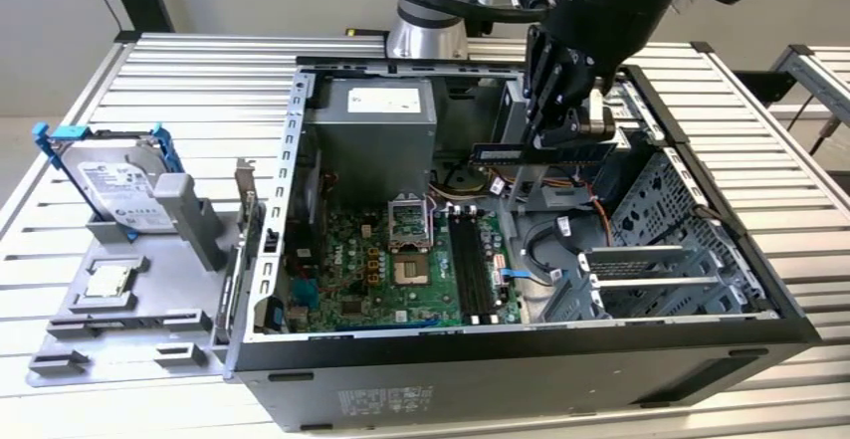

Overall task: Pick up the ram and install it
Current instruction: 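Insert the ram into the slot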

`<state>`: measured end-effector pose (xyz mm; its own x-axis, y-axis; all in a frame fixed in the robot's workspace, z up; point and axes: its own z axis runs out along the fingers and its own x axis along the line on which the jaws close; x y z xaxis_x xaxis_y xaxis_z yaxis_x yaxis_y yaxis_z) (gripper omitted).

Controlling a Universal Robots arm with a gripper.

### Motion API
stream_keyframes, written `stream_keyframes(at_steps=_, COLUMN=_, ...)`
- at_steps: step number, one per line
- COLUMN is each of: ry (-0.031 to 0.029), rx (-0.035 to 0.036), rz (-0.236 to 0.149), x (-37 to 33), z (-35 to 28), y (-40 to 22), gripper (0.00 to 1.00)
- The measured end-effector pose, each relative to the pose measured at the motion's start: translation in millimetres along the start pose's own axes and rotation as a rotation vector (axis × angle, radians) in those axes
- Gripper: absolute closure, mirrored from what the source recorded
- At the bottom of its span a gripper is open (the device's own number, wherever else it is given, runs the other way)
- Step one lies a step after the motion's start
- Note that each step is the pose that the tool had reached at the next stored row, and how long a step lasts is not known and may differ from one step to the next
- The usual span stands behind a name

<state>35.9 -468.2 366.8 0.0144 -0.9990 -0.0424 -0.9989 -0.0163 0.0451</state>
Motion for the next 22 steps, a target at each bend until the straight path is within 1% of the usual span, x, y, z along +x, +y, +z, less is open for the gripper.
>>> stream_keyframes(at_steps=7, ry=0.0055, rx=-0.0001, rz=0.000, x=0.0, z=0.0, y=0.0, gripper=1.00)
stream_keyframes(at_steps=12, ry=0.0055, rx=0.0002, rz=0.000, x=-0.2, z=0.8, y=0.0, gripper=1.00)
stream_keyframes(at_steps=14, ry=0.0059, rx=0.0001, rz=0.000, x=-0.1, z=2.7, y=-0.1, gripper=1.00)
stream_keyframes(at_steps=16, ry=0.0087, rx=0.0001, rz=0.000, x=-0.5, z=5.7, y=-0.2, gripper=1.00)
stream_keyframes(at_steps=22, ry=0.0118, rx=0.0007, rz=0.001, x=-0.9, z=16.8, y=-0.7, gripper=1.00)
